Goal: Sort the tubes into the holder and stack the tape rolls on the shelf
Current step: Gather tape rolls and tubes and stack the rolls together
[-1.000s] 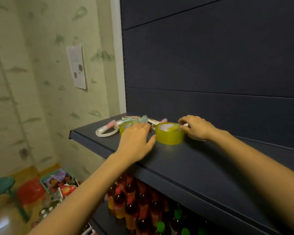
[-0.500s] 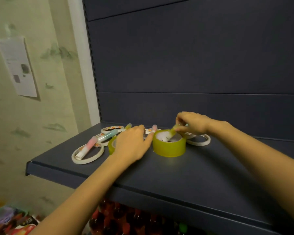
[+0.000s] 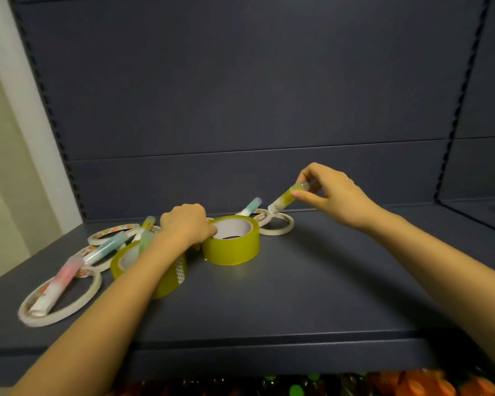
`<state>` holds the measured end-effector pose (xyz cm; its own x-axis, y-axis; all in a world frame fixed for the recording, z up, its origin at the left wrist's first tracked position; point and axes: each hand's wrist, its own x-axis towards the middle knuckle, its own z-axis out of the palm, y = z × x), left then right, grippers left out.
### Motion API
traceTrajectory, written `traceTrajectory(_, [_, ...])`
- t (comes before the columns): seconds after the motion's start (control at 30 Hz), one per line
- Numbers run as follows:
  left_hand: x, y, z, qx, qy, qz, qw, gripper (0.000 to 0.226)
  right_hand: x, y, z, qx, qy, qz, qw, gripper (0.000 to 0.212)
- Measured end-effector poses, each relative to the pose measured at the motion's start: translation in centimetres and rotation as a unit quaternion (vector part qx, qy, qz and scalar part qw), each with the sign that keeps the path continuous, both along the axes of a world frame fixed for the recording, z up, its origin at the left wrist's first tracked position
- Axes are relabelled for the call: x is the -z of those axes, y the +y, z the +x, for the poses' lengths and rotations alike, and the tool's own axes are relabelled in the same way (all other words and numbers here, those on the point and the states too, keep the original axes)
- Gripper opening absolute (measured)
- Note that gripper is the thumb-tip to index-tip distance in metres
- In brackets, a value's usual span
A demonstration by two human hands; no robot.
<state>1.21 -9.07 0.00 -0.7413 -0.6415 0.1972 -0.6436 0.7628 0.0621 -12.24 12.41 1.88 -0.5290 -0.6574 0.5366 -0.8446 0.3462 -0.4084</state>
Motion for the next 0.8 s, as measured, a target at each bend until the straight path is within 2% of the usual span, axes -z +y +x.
traceTrajectory(0.13, [-0.4,0.6,-0.1,0.016,0.021,0.002,1.000,0.031,0.4,2.9,-0.6,0.044,-0.002,0.003,0.999,0.022])
traceTrajectory(0.27, [-1.9,2.5,-0.5,0.034,0.034,-0.037,0.998,0.037,0.6,6.3,-1.1,0.076,-0.009,-0.010,0.997,0.020])
traceTrajectory(0.4, [-3.7,6.2,-1.7,0.065,0.065,-0.060,0.994,0.034,1.3,11.0,-1.5,0.098,-0.008,-0.029,0.995,0.018])
traceTrajectory(0.8, [-3.6,26.8,-9.7,0.197,0.100,-0.002,0.975,0.042,1.6,32.3,-3.4,0.190,-0.001,-0.067,0.980,0.009])
